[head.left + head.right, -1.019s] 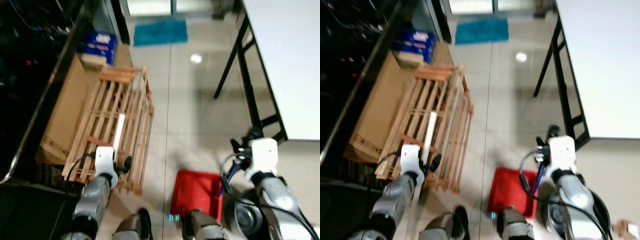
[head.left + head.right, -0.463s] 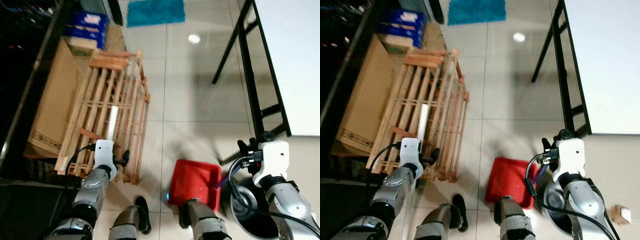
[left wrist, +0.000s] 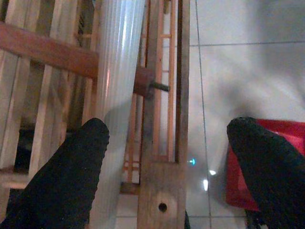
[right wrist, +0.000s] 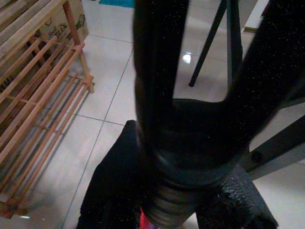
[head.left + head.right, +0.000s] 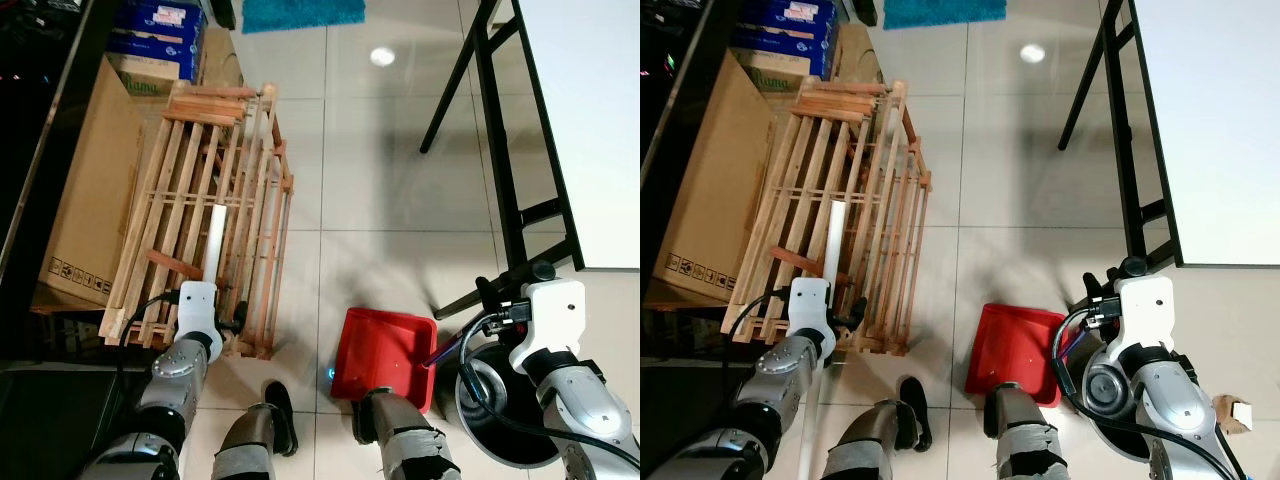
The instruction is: Sweep floor
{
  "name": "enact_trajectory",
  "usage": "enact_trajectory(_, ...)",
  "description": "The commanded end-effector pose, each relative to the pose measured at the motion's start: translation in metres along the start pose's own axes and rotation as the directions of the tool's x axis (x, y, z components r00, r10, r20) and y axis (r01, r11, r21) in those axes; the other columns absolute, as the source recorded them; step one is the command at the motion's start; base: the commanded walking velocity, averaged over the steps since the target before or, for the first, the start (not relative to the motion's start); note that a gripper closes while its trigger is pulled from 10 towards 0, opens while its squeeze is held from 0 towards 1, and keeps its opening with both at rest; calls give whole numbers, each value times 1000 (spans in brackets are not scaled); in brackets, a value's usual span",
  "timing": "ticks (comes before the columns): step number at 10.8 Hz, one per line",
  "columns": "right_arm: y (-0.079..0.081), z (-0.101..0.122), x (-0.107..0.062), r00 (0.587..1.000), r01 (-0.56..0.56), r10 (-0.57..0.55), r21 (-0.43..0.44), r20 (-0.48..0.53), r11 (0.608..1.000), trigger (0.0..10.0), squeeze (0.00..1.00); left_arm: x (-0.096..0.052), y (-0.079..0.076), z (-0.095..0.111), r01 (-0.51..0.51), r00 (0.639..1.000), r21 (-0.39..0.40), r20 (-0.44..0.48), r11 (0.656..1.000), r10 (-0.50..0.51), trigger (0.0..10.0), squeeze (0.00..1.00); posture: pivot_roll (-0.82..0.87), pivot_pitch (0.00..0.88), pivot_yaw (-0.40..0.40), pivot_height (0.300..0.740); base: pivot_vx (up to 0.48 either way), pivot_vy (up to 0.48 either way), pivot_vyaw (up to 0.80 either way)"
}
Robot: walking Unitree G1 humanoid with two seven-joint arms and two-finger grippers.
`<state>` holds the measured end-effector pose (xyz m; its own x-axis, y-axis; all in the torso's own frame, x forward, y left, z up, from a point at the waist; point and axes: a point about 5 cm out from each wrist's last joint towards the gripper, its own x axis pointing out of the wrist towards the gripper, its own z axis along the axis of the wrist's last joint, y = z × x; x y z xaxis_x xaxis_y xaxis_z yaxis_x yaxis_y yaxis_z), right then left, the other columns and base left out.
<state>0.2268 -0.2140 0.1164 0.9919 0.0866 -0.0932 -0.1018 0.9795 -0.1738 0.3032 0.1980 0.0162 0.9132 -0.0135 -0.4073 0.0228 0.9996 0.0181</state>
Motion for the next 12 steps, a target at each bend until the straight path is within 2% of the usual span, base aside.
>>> enact_trajectory(1, -3, -15, -8, 996, 4, -4, 1, -93, 1000, 10000, 0, -4, 9, -10, -37, 999, 17, -33, 999, 38, 10000, 1000, -300, 416, 50, 740, 0, 0, 0)
enact_trajectory(2, -2, -14, -8, 996, 1, -1, 3, -94, 1000, 10000, 0, -4, 13, -8, -47, 998, 19, -31, 999, 48, 10000, 694, -298, 416, 50, 740, 0, 0, 0)
enact_trajectory(4, -2, -14, -8, 995, 1, -1, 6, -95, 1000, 10000, 0, -2, 20, -1, -75, 997, 24, -13, 997, 76, 10000, 0, -299, 413, 51, 740, 0, 0, 0)
enact_trajectory(12, -2, -14, -18, 994, 3, -1, 13, -107, 1000, 10000, 0, 3, 29, 10, -86, 996, 95, -23, 992, 89, 10000, 0, -308, 433, 45, 740, 0, 0, 0)
